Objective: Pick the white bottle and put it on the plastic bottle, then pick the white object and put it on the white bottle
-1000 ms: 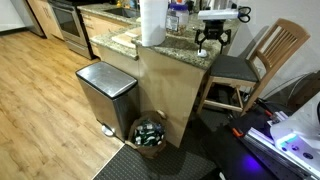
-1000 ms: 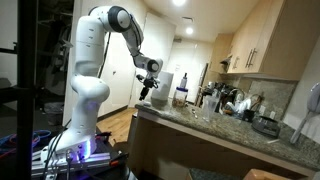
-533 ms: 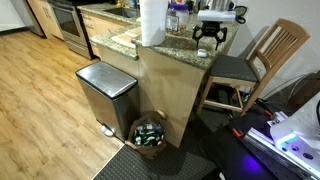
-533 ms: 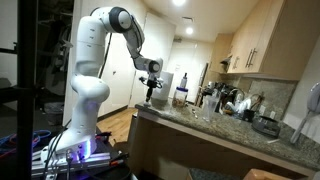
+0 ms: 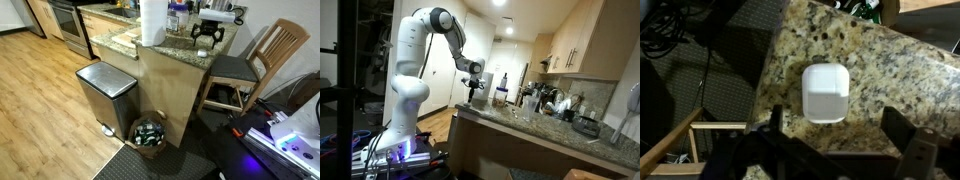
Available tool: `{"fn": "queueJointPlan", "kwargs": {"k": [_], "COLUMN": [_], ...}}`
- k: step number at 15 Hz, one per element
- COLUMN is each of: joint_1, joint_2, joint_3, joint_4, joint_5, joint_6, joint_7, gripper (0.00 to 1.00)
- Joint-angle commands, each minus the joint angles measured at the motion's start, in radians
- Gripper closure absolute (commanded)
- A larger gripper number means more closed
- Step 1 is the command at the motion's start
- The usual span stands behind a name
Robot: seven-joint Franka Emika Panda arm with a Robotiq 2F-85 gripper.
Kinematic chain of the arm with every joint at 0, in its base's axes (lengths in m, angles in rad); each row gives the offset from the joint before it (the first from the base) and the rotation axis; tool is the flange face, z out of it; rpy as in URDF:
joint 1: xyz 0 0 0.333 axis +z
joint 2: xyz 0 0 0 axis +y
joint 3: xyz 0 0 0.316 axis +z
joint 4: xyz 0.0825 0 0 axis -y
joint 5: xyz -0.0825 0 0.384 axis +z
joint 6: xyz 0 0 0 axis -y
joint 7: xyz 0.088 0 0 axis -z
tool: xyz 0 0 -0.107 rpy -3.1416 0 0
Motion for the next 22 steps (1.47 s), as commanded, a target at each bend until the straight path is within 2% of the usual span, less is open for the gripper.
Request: {"fn": "queueJointPlan", "kwargs": {"k": [1, 6, 10, 11, 12, 17, 19, 22], "joint_1": [-0.003, 0.000, 0.000, 0.000, 0.000, 0.000, -0.001, -0.001], "joint_2": [0.000, 0.003, 0.001, 0.001, 0.000, 0.000, 0.002, 0.006], "joint_3": [0.003, 0.003, 0.003, 0.003, 0.004, 0.004, 0.002, 0.001], "joint_4": [0.001, 0.007, 0.016, 0.012, 0.004, 0.004, 0.012, 0.015], "joint_5": [0.000, 0.027, 0.075, 0.093, 0.063, 0.078, 0.124, 0.147], "joint_6": [-0.002, -0.019, -0.120, -0.112, -0.083, -0.091, -0.182, -0.218], "joint_7": [0.000, -0.038, 0.005, 0.005, 0.001, 0.004, 0.060, 0.046], "gripper": [0.00, 0.00, 0.00, 0.00, 0.00, 0.00, 0.00, 0.00]}}
